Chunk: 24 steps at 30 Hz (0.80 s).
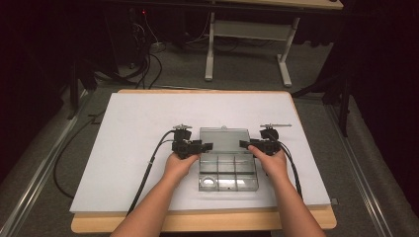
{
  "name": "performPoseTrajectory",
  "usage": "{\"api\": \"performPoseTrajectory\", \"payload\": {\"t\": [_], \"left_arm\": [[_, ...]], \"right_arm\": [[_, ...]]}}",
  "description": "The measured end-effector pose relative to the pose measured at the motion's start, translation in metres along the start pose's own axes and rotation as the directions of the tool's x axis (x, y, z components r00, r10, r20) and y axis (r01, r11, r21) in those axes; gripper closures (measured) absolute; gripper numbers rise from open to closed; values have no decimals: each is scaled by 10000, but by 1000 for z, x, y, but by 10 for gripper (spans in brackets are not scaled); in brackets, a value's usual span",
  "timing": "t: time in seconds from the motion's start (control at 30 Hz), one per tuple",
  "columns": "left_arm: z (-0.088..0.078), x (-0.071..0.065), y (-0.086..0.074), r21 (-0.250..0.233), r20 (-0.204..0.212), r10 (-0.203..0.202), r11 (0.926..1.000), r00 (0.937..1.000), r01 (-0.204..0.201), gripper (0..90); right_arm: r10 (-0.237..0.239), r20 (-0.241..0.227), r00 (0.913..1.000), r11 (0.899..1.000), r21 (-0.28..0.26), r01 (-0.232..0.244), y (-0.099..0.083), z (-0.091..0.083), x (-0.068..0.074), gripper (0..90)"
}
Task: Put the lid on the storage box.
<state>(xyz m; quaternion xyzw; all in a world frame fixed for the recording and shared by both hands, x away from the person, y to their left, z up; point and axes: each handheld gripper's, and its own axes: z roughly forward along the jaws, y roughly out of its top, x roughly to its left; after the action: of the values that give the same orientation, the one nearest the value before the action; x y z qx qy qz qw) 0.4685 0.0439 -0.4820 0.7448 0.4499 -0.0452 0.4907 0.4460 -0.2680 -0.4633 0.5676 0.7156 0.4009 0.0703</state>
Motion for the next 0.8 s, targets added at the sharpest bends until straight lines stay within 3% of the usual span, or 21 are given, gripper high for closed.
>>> {"api": "performPoseTrajectory", "payload": {"t": [0.43, 0.8], "left_arm": [[-7, -6, 2, -250, -431, 657, 9975, 9969, -668, 452], [-15, -15, 4, -648, -1092, 1468, 9859, 9831, -1544, 549]], "right_arm": [[-190, 108, 9998, 9994, -291, 193, 2, -4, 4, 423], [-729, 390, 9966, 9952, -619, 752, 2, -12, 14, 455]]}}
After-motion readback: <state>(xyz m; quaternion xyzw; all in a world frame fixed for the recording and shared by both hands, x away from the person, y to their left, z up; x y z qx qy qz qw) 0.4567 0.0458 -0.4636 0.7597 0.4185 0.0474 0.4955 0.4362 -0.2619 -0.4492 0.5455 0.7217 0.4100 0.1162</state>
